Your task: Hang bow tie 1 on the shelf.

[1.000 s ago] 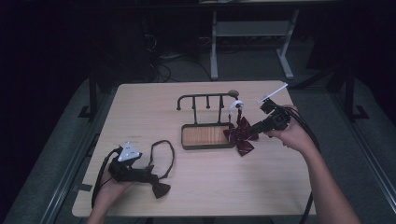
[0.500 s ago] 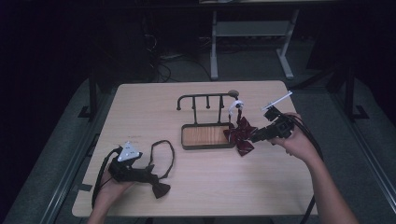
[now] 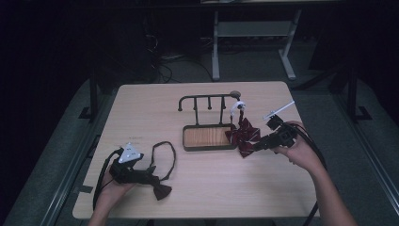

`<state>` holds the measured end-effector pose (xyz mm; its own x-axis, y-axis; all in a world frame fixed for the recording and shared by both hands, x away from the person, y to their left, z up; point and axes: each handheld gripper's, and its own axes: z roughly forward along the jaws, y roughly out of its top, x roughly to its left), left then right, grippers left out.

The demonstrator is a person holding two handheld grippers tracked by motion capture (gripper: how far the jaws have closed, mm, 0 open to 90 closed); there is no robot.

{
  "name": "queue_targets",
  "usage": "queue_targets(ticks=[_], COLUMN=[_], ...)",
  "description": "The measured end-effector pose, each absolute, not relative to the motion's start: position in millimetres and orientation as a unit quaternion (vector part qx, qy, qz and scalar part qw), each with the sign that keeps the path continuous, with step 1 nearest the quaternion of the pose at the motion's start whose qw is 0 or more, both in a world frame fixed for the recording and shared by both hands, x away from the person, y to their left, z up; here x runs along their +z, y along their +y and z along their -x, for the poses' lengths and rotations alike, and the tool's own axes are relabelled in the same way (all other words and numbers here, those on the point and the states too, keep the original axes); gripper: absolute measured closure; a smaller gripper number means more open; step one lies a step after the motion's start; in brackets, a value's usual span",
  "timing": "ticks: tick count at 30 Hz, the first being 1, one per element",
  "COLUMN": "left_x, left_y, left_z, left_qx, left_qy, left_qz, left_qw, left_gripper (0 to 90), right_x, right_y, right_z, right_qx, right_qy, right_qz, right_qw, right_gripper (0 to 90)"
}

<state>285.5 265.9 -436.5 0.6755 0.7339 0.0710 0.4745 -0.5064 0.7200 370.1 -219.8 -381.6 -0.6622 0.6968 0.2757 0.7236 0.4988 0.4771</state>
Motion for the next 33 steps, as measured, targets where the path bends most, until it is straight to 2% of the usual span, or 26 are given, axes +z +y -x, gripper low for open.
queue_targets(ticks=[33], left_x=[-436.9], left_y=[265.2], left_z=[-286.2], left_qx=[0.189], left_qy=[0.357], left_qz=[-0.846], left_qw=[0.348], left_gripper=[32.1], right_x=[-415.3], right_y=[-225.5], right_z=[-335.8], right_qx=[-0.298], right_qy=[-0.857], right_qz=[0.419], right_qw=[0.029], right_gripper=[49.9])
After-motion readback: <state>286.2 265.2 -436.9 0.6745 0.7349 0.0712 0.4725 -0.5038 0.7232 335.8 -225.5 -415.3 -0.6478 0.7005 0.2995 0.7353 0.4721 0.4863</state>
